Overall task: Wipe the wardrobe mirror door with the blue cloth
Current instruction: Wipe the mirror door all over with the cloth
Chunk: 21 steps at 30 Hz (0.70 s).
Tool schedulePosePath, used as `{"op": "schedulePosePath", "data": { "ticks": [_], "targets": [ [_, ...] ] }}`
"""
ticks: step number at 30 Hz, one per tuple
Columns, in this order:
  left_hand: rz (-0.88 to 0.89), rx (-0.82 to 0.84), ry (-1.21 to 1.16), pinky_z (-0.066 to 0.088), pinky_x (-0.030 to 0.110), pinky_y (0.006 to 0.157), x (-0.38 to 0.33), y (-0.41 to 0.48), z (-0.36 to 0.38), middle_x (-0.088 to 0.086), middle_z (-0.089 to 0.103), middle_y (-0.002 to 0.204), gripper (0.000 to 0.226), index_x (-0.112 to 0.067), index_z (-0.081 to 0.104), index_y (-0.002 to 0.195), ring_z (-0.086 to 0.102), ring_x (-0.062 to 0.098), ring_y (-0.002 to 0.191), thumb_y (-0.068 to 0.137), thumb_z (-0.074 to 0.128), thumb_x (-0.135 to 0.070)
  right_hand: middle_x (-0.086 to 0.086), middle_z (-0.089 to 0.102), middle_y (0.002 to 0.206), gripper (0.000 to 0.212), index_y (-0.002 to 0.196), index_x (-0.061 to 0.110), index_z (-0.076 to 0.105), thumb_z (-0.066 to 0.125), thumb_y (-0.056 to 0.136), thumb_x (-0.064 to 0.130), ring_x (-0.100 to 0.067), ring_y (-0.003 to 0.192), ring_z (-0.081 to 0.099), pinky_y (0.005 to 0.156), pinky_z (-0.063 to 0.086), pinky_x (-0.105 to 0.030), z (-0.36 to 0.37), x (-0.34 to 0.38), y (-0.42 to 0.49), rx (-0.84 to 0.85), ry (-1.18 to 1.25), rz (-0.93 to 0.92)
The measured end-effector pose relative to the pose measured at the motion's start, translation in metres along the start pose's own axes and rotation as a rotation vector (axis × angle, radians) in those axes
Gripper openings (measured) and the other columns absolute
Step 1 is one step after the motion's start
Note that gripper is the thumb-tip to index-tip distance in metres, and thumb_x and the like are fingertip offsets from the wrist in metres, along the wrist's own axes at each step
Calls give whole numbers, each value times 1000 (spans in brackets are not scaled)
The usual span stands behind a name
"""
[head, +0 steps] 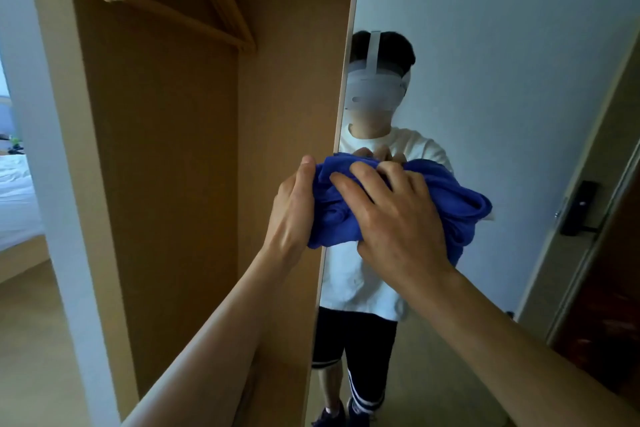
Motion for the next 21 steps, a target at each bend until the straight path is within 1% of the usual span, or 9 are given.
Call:
{"op": "schedulePosePath", "data": {
  "ticks": [5, 7, 9, 12, 15, 16, 18, 19, 21],
  "targets": [
    [-20, 8, -17, 57, 41, 93, 7, -7, 1, 3, 80, 96, 59, -20, 76, 103, 75, 17, 94, 109, 27, -51, -9, 58, 134, 58, 137, 14, 55, 30, 85, 10, -33, 111, 54, 92, 41, -46, 11, 9, -20, 41, 29, 7],
    [-38, -23, -41, 55, 34, 86, 13, -11, 3, 0, 80, 92, 60, -20, 75, 97, 75, 12, 88, 110, 25, -50, -9, 58, 135, 58, 138, 14, 55, 34, 84, 9, -34, 111, 54, 93, 41, -46, 16, 12, -29, 60, 29, 8],
    [-65, -43, -49, 54, 29, 83, 22, -16, 5, -2, 80, 89, 62, -20, 75, 95, 75, 10, 86, 110, 23, -51, -9, 58, 135, 60, 138, 13, 55, 44, 79, 10, -34, 113, 54, 94, 40, -46, 20, 15, -36, 81, 33, 18],
    [-125, -46, -30, 56, 33, 83, 41, -27, 3, 3, 80, 90, 68, -20, 77, 97, 76, 16, 87, 109, 20, -55, -9, 56, 137, 65, 140, 14, 54, 50, 76, 12, -34, 118, 52, 98, 39, -46, 25, 23, -48, 143, 47, 28],
    [-220, -66, 34, 58, 44, 91, 72, -45, -1, 7, 79, 93, 70, -22, 78, 101, 76, 22, 90, 105, 23, -64, -9, 56, 138, 60, 141, 14, 53, 50, 81, 12, -35, 120, 51, 100, 39, -47, 29, 34, -63, 156, 86, 53],
    [-239, -77, 25, 58, 47, 92, 82, -50, -2, 8, 79, 95, 68, -21, 78, 103, 76, 23, 91, 105, 24, -63, -9, 57, 137, 59, 140, 14, 54, 51, 82, 13, -35, 120, 52, 100, 40, -48, 31, 37, -67, 148, 103, 61],
    [-250, -105, -55, 58, 45, 90, 92, -56, -3, 9, 79, 96, 63, -19, 77, 105, 76, 23, 91, 108, 26, -57, -9, 58, 137, 57, 140, 14, 55, 53, 83, 13, -35, 120, 52, 99, 42, -49, 35, 39, -73, 125, 116, 53],
    [-249, -115, -74, 58, 43, 88, 93, -56, -3, 10, 79, 95, 63, -18, 77, 104, 76, 23, 90, 108, 25, -55, -9, 57, 136, 56, 140, 15, 55, 55, 83, 13, -35, 120, 53, 99, 42, -49, 39, 40, -76, 121, 111, 39],
    [-239, -106, -62, 57, 43, 89, 92, -55, -1, 9, 79, 93, 68, -18, 77, 100, 76, 23, 90, 108, 22, -57, -9, 57, 137, 58, 139, 15, 55, 64, 81, 15, -34, 120, 53, 99, 42, -48, 49, 43, -85, 131, 92, 12]
  ]
}}
Point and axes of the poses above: each hand's wrist, its own y-axis towards the middle knuckle, its own z-axis out of the palm, x = y × z, the point moved 2 cm from there along y, towards the middle knuckle
